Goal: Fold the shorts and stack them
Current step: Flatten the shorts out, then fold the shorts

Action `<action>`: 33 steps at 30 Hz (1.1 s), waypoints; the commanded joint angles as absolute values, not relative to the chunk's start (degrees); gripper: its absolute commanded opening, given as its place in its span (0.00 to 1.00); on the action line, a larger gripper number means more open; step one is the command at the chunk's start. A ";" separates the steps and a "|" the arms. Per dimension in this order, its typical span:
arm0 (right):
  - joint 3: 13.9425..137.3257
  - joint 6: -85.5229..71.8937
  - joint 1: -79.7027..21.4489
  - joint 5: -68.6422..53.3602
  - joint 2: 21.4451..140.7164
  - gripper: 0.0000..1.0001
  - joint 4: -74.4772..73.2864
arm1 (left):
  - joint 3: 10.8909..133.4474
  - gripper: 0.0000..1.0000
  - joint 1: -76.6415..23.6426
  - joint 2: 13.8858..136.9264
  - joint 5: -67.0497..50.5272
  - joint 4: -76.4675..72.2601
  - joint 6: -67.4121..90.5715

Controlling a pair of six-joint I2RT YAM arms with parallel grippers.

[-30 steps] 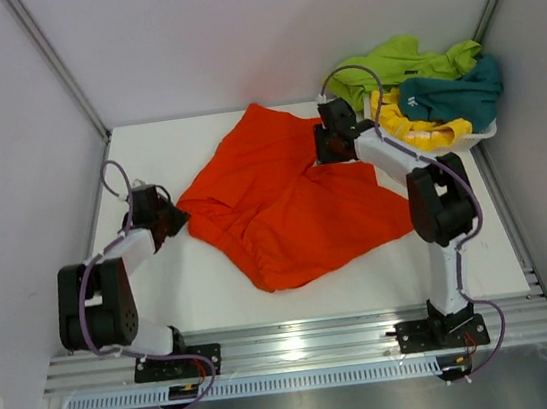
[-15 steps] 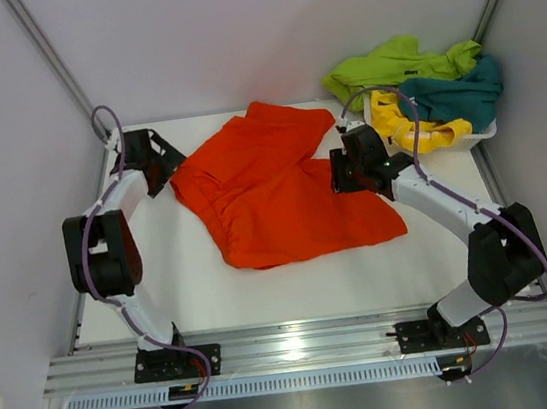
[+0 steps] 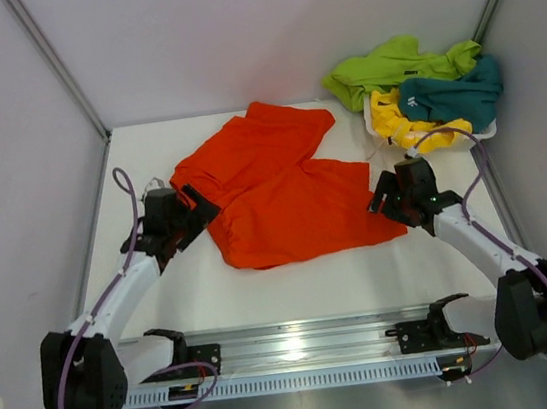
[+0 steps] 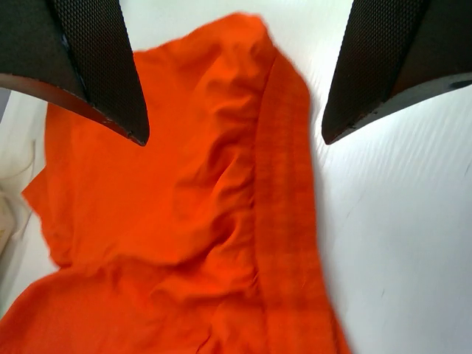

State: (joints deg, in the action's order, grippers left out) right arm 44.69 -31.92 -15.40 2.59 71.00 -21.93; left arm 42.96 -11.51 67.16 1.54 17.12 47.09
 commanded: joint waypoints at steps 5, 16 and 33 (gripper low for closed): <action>34.55 -44.21 -8.19 3.08 57.49 0.74 -19.86 | 30.51 0.99 -17.22 50.46 2.11 19.33 55.01; 29.90 -40.86 -1.41 -1.40 60.12 0.70 -18.29 | 23.31 0.99 -25.13 47.46 5.03 19.87 57.56; 23.38 -49.31 -2.81 3.25 67.05 0.62 -5.46 | 18.37 0.99 -31.29 52.30 6.50 12.92 72.59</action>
State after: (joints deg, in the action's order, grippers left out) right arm 24.53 -47.57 -2.33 -0.23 65.30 -9.54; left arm 18.46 -30.41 52.62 4.91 13.32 68.99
